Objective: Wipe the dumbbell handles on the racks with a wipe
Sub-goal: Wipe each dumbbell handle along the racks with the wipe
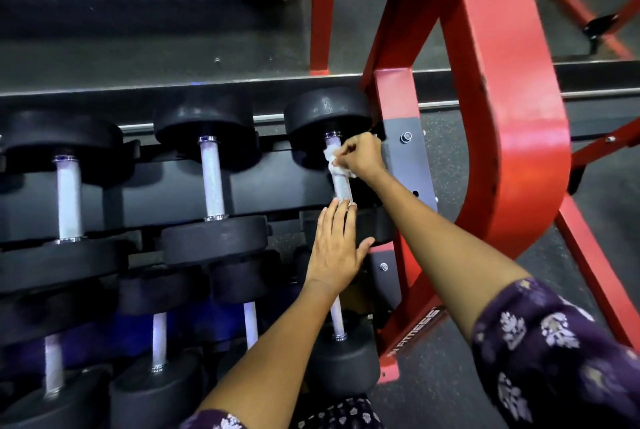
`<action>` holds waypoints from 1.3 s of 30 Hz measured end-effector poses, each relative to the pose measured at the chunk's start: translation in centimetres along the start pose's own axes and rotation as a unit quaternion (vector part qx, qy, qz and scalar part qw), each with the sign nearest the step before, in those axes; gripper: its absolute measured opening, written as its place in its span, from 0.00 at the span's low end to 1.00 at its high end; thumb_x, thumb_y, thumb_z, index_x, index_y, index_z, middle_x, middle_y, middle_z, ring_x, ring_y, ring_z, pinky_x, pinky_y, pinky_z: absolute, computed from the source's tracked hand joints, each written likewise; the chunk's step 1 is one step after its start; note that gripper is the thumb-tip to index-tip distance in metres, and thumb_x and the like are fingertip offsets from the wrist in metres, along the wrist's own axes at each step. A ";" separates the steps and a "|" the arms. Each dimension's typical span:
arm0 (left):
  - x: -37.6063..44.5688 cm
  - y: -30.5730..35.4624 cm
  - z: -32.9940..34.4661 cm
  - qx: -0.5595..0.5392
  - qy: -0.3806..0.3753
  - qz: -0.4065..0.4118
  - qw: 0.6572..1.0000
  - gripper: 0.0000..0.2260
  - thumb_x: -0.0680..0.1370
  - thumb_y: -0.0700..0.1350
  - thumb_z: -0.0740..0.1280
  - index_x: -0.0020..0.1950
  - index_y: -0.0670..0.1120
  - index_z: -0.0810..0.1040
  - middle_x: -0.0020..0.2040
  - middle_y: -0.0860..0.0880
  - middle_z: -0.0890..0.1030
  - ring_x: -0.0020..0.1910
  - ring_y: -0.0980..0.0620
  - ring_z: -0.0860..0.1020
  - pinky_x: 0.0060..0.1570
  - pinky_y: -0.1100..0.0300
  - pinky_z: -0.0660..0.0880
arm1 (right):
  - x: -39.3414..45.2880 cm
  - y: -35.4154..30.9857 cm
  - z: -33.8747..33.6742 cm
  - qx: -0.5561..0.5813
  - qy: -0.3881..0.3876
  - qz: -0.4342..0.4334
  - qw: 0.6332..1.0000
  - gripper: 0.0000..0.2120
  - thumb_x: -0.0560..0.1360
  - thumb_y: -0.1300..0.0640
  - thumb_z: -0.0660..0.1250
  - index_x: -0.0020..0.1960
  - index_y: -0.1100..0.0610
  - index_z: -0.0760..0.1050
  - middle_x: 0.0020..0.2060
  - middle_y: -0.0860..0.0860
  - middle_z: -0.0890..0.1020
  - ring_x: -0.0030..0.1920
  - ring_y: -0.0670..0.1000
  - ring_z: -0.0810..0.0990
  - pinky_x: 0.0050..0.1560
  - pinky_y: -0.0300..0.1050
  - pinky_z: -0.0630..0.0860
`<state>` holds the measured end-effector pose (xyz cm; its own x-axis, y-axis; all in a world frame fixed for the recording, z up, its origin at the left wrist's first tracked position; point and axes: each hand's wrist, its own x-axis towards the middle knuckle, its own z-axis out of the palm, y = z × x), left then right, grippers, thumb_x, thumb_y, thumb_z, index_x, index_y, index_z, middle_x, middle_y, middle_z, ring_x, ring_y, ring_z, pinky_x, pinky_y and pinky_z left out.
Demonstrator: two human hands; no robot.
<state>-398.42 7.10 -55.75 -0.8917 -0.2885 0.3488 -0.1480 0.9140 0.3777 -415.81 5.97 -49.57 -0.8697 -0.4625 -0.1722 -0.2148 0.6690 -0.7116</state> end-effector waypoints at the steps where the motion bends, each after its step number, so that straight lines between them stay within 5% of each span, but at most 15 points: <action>1: 0.0 0.0 0.0 -0.001 0.002 -0.002 1.000 0.26 0.80 0.55 0.54 0.69 0.37 0.63 0.65 0.35 0.75 0.69 0.42 0.63 0.71 0.47 0.55 | -0.2 0.0 0.2 0.003 0.008 -0.005 1.000 0.05 0.64 0.67 0.74 0.40 0.66 0.82 0.37 0.57 0.83 0.27 0.38 0.73 0.28 0.25 0.66; 3: -0.1 0.0 0.0 -0.004 -0.006 -0.004 1.000 0.26 0.81 0.56 0.53 0.70 0.37 0.62 0.66 0.35 0.74 0.70 0.43 0.63 0.72 0.48 0.53 | -1.5 0.7 0.2 -0.015 -0.010 -0.007 1.000 0.03 0.65 0.67 0.74 0.39 0.65 0.82 0.37 0.57 0.84 0.32 0.41 0.75 0.32 0.28 0.67; 7: -0.2 -0.1 -0.2 -0.008 -0.025 -0.001 1.000 0.27 0.84 0.57 0.43 0.72 0.38 0.60 0.70 0.36 0.70 0.72 0.43 0.60 0.74 0.52 0.48 | -3.4 2.9 -0.2 -0.035 -0.115 0.048 0.992 0.03 0.65 0.63 0.76 0.38 0.62 0.83 0.23 0.44 0.80 0.19 0.35 0.70 0.25 0.26 0.67; 13: 0.0 -0.2 0.1 -0.030 0.014 0.009 0.999 0.26 0.84 0.57 0.44 0.72 0.38 0.62 0.68 0.37 0.73 0.72 0.42 0.61 0.74 0.52 0.48 | -0.6 1.4 0.8 0.181 0.011 0.102 0.978 0.17 0.65 0.71 0.73 0.26 0.54 0.72 0.30 0.51 0.81 0.24 0.42 0.72 0.22 0.33 0.68; 15: 0.0 -0.2 0.1 -0.040 0.021 0.007 0.999 0.25 0.84 0.56 0.47 0.72 0.39 0.62 0.68 0.37 0.73 0.71 0.43 0.62 0.74 0.52 0.49 | -1.2 1.9 1.1 0.140 0.004 0.088 0.986 0.14 0.65 0.68 0.73 0.28 0.55 0.74 0.36 0.57 0.83 0.26 0.42 0.72 0.24 0.32 0.68; 18: -0.2 -0.1 0.2 -0.059 0.037 0.004 0.998 0.24 0.80 0.53 0.57 0.71 0.39 0.64 0.67 0.37 0.74 0.70 0.43 0.64 0.73 0.51 0.53 | -3.0 3.2 0.5 -0.010 -0.081 0.071 0.994 0.06 0.65 0.60 0.76 0.35 0.63 0.82 0.31 0.56 0.82 0.24 0.39 0.70 0.31 0.37 0.70; 20: -0.2 -0.1 0.3 -0.069 0.047 0.002 0.997 0.24 0.79 0.52 0.59 0.70 0.39 0.65 0.66 0.37 0.75 0.70 0.43 0.65 0.72 0.50 0.57 | -3.1 3.5 0.3 -0.001 -0.106 0.084 0.991 0.04 0.65 0.63 0.76 0.36 0.63 0.82 0.26 0.51 0.80 0.21 0.39 0.69 0.26 0.34 0.69; 23: -0.2 0.0 0.4 -0.073 0.054 0.000 0.996 0.22 0.81 0.53 0.56 0.70 0.40 0.66 0.64 0.39 0.76 0.68 0.43 0.66 0.70 0.49 0.59 | -1.2 2.3 0.6 0.111 -0.030 0.096 0.989 0.10 0.63 0.68 0.74 0.29 0.56 0.77 0.20 0.45 0.75 0.20 0.40 0.69 0.22 0.35 0.69; 26: -0.2 -0.1 0.5 -0.074 0.055 -0.001 0.996 0.23 0.83 0.56 0.50 0.70 0.40 0.66 0.64 0.40 0.75 0.68 0.43 0.67 0.71 0.50 0.58 | 0.4 1.0 1.5 0.174 0.071 0.066 0.980 0.09 0.65 0.68 0.72 0.33 0.55 0.80 0.29 0.49 0.80 0.31 0.46 0.75 0.36 0.41 0.75; 28: -0.2 -0.1 0.6 -0.079 0.060 0.002 0.995 0.23 0.83 0.56 0.50 0.69 0.40 0.66 0.64 0.41 0.74 0.68 0.43 0.67 0.73 0.52 0.56 | 0.4 0.4 2.1 0.179 0.117 0.054 0.975 0.03 0.66 0.67 0.71 0.39 0.61 0.82 0.34 0.52 0.81 0.35 0.46 0.75 0.40 0.36 0.72; 34: -0.1 -0.2 1.0 -0.080 0.082 0.011 0.993 0.22 0.79 0.53 0.59 0.68 0.41 0.67 0.66 0.45 0.69 0.67 0.44 0.67 0.72 0.53 0.56 | 1.7 0.1 3.4 0.348 0.185 0.192 0.899 0.07 0.69 0.71 0.69 0.46 0.69 0.80 0.29 0.49 0.76 0.23 0.36 0.72 0.28 0.27 0.69; 39: 0.0 -0.3 1.0 -0.084 0.084 0.011 0.993 0.22 0.79 0.54 0.58 0.68 0.41 0.67 0.66 0.45 0.69 0.67 0.44 0.68 0.72 0.53 0.55 | 1.6 0.3 4.0 0.309 0.206 0.153 0.916 0.04 0.68 0.69 0.69 0.42 0.64 0.82 0.30 0.50 0.78 0.26 0.38 0.72 0.35 0.31 0.71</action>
<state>-398.79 7.13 -56.69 -0.8074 -0.3250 0.4924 -0.0427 0.8646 0.5007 -415.53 3.13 -52.81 -0.9684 0.0357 -0.2467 0.2486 0.2148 -0.9445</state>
